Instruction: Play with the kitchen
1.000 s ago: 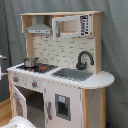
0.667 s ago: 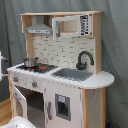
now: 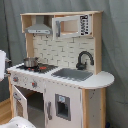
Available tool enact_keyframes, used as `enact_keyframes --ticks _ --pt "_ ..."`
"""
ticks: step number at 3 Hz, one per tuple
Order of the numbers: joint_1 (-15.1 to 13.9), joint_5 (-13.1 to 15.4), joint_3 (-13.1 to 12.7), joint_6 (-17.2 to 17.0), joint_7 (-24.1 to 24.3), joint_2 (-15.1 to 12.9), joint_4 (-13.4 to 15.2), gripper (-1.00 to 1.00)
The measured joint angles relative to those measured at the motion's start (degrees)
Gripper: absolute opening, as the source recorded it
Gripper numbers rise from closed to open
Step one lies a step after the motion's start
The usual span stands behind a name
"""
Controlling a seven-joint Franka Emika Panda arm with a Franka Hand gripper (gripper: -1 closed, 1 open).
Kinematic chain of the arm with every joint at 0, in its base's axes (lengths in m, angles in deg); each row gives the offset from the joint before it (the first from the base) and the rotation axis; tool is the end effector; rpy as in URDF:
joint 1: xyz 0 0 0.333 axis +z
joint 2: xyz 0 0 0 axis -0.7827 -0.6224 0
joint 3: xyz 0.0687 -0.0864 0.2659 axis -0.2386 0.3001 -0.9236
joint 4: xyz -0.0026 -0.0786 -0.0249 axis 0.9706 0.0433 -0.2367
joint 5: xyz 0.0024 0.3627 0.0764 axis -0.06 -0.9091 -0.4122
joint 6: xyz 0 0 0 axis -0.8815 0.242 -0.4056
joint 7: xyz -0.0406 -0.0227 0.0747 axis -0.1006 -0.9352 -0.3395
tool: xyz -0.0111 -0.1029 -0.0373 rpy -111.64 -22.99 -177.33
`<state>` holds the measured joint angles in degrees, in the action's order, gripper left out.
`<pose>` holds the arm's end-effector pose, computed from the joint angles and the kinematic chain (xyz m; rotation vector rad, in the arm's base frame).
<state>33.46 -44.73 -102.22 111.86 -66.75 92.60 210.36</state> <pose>0.1950 0.3980 0.5334 1.7678 1.1405 0.6461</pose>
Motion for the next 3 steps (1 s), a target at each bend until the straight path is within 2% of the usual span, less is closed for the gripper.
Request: enact_keyframes --ticks 2,3 --pt "-0.06 -3.65 3.02 -4.07 -12.38 -3.32 0.15 1.0" --pt "-0.23 -5.65 3.31 -4.78 -18.45 -6.59 0.47 1.0"
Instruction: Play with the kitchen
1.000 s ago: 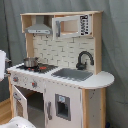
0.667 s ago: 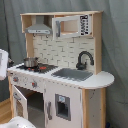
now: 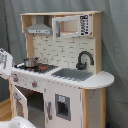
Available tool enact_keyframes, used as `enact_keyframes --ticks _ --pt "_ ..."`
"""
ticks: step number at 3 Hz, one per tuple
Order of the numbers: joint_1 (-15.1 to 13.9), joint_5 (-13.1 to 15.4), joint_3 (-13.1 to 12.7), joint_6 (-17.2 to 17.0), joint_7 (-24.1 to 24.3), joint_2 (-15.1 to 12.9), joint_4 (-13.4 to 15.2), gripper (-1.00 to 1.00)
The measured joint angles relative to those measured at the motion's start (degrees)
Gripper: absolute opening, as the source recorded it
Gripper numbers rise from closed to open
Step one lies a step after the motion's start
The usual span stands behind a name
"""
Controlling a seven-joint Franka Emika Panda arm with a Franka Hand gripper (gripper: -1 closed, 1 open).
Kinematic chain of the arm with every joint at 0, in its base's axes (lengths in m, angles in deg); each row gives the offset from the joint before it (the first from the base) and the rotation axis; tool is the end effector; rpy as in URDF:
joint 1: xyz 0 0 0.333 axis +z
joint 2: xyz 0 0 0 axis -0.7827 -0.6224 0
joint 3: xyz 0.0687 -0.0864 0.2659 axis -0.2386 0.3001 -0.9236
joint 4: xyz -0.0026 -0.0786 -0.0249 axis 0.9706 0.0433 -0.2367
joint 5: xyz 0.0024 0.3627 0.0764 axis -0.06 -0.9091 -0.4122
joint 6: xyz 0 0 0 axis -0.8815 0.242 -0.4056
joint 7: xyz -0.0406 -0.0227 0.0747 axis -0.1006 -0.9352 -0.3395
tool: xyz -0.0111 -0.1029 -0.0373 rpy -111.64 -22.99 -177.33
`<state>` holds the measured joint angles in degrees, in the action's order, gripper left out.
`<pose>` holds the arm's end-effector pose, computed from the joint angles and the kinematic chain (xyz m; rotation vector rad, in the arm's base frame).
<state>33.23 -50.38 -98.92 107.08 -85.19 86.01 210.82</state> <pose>0.2236 0.3672 0.5326 1.7974 1.4524 0.3702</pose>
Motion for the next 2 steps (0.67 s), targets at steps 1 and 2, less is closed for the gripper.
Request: enact_keyframes --ticks 1,2 --pt "-0.14 -1.49 -0.45 -0.03 -4.64 -3.79 0.4 1.0" --pt "-0.17 -1.98 -1.13 0.0 -9.15 -9.0 0.55 1.0"
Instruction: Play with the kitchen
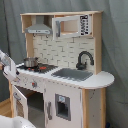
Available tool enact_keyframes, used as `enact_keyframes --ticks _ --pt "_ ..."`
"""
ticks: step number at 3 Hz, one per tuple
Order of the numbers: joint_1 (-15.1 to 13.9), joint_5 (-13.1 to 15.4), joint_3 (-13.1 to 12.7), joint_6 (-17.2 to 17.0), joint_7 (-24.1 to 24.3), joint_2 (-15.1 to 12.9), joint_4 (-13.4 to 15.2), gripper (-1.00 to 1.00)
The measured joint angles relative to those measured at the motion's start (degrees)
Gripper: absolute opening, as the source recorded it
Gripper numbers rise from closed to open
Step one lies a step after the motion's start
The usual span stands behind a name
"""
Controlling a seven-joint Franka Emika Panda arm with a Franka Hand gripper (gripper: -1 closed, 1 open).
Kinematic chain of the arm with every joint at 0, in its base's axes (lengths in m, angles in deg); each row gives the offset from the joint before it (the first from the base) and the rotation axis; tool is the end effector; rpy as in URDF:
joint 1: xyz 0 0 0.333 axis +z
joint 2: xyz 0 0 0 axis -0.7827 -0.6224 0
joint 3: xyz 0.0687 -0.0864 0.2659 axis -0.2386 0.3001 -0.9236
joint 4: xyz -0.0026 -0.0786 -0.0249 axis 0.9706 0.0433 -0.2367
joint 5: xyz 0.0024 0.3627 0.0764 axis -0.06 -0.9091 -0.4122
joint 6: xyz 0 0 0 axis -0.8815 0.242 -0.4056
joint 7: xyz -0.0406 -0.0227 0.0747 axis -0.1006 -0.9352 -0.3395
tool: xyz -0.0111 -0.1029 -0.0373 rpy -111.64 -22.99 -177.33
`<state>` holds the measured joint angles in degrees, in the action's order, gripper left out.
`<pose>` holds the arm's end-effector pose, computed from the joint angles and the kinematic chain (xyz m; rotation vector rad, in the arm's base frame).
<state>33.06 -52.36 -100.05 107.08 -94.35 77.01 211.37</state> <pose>0.2504 0.3613 0.5036 1.7809 1.7183 0.1979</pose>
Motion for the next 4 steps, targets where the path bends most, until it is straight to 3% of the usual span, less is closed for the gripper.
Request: enact_keyframes --ticks 1,3,4 --pt "-0.38 0.05 -0.12 0.65 -4.52 -4.93 0.0 1.0" --pt "-3.51 0.16 -0.6 3.09 -13.67 -12.01 0.06 1.0" --pt "-6.11 0.16 -3.53 5.96 -16.42 -16.08 0.25 1.0"
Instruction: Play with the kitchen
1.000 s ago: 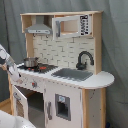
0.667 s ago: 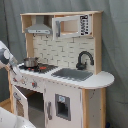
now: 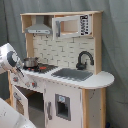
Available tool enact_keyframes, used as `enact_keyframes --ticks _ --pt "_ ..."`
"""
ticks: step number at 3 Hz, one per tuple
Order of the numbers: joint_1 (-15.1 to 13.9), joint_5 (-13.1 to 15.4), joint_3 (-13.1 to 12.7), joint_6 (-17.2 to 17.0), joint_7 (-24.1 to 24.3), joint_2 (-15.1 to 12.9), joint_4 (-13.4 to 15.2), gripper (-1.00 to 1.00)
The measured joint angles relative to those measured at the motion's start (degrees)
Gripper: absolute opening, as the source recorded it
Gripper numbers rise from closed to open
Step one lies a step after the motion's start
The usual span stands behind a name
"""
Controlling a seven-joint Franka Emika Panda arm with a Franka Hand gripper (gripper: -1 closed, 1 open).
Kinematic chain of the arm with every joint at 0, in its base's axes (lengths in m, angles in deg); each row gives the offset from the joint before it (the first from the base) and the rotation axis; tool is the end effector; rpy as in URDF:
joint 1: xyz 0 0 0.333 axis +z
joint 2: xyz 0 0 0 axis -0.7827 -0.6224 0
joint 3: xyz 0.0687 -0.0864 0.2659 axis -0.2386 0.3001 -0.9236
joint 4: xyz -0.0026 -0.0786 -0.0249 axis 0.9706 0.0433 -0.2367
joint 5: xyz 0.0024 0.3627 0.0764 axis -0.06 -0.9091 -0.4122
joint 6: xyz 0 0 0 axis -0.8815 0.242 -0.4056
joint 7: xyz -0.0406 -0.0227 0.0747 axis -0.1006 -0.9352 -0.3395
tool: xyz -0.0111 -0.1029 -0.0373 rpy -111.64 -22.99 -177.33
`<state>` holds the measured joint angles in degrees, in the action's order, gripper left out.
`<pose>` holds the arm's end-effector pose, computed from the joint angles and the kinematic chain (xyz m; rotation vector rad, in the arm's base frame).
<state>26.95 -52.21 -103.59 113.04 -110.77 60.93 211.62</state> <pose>0.3190 0.3422 0.4542 1.6536 2.1188 0.0164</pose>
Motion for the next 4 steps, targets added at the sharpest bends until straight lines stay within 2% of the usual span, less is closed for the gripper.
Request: enact_keyframes --ticks 1,2,3,4 --pt "-2.92 0.1 -3.52 2.72 -1.27 -2.94 0.04 1.0" --pt "-6.0 0.11 -6.21 4.76 -3.21 -4.66 0.04 1.0" --pt "-6.59 0.11 -6.63 5.07 -3.64 -4.9 0.04 -1.0" --pt "-10.13 0.1 -9.46 6.62 -6.67 -6.38 0.04 -1.0"
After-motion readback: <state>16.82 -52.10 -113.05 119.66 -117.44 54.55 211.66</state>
